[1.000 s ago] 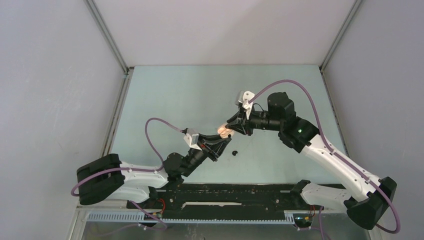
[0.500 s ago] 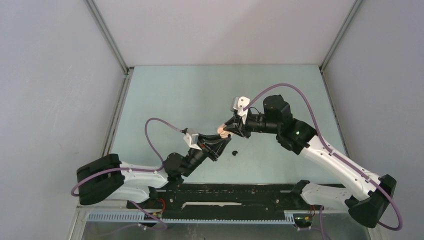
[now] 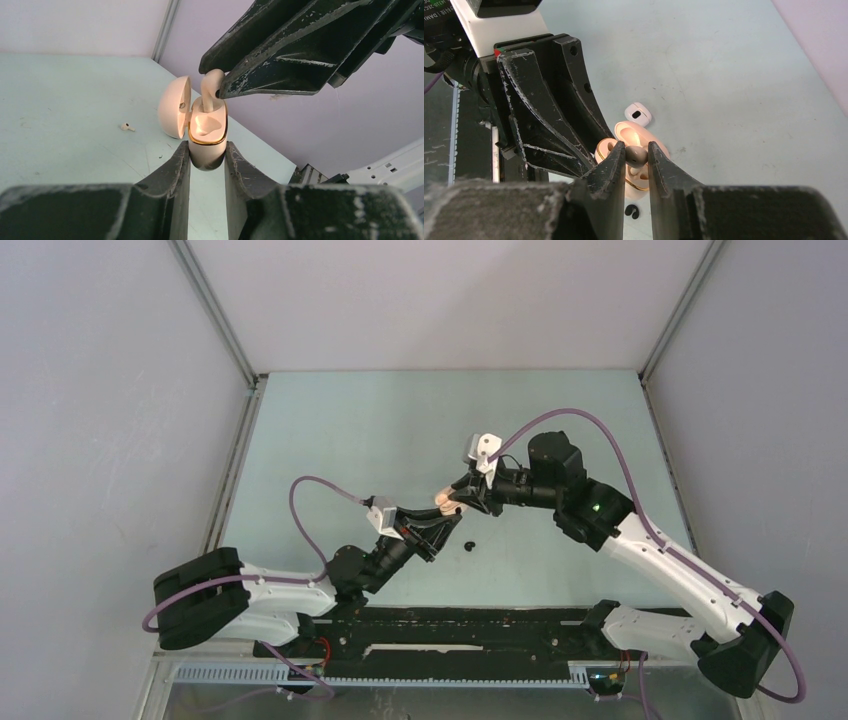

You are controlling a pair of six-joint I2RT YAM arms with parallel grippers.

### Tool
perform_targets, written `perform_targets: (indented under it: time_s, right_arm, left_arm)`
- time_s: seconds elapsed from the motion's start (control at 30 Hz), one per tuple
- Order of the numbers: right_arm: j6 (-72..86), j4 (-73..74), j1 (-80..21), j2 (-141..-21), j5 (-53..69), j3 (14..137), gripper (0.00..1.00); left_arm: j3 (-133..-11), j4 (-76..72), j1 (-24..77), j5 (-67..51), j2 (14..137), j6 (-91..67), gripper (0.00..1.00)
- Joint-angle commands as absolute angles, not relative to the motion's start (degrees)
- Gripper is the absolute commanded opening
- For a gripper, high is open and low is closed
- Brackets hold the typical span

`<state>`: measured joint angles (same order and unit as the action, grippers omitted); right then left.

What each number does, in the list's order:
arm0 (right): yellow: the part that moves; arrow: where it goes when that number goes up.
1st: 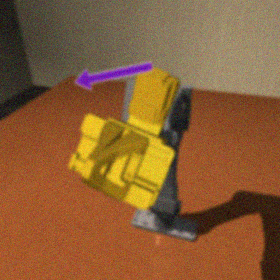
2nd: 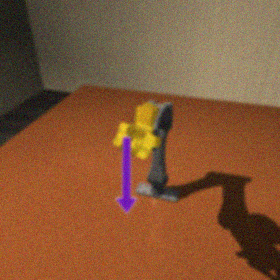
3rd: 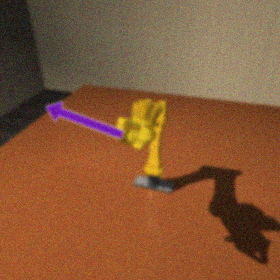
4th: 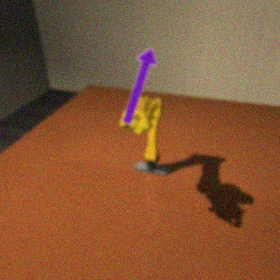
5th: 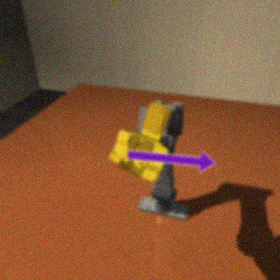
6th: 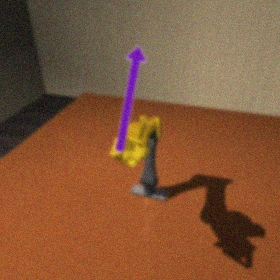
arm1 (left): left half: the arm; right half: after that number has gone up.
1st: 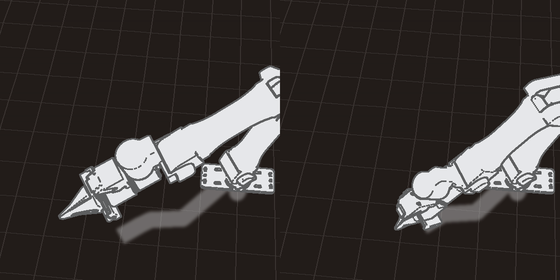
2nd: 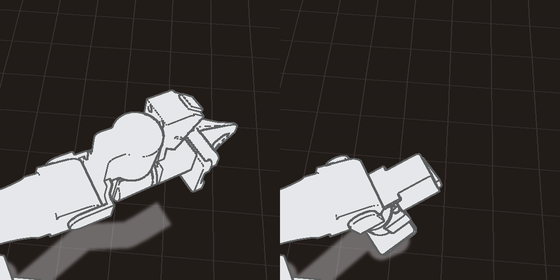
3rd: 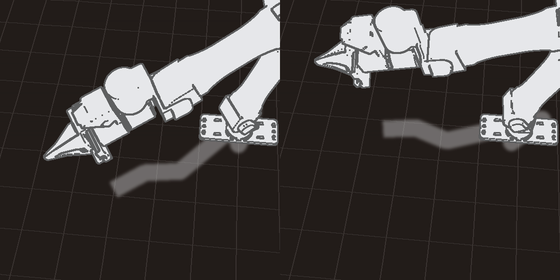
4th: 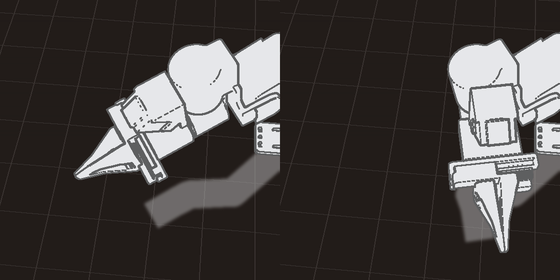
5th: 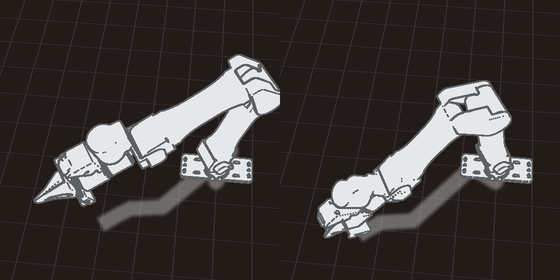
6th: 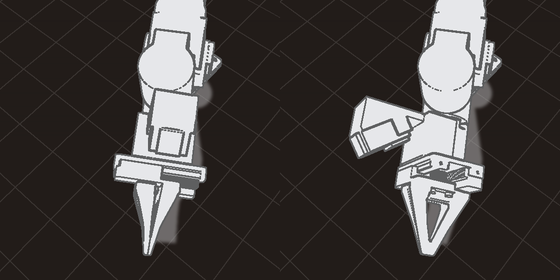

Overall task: Insert the wireless bluetooth earbuds into the charging case
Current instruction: Insert the right earbud into the right side groove of the charging case.

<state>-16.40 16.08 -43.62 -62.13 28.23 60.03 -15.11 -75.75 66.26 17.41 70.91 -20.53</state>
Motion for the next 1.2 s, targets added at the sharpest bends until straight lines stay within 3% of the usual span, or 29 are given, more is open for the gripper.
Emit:
perform_targets:
  time_s: [0.0,1.03,1.17]
  right_arm:
    - [-15.62,15.38,-42.86,-61.03,27.22,59.77,0.00]
    - [-11.83,15.64,-41.21,-63.66,29.49,59.76,0.00]
    - [-11.60,15.51,-41.15,-64.00,29.30,59.77,0.09]
  left_arm:
    - [-15.14,-81.00,66.53,18.40,71.06,-20.66,0.00]
    - [-13.80,-84.88,66.53,18.10,72.29,-17.41,0.00]
    - [-13.64,-84.79,66.53,18.12,72.27,-17.10,0.00]
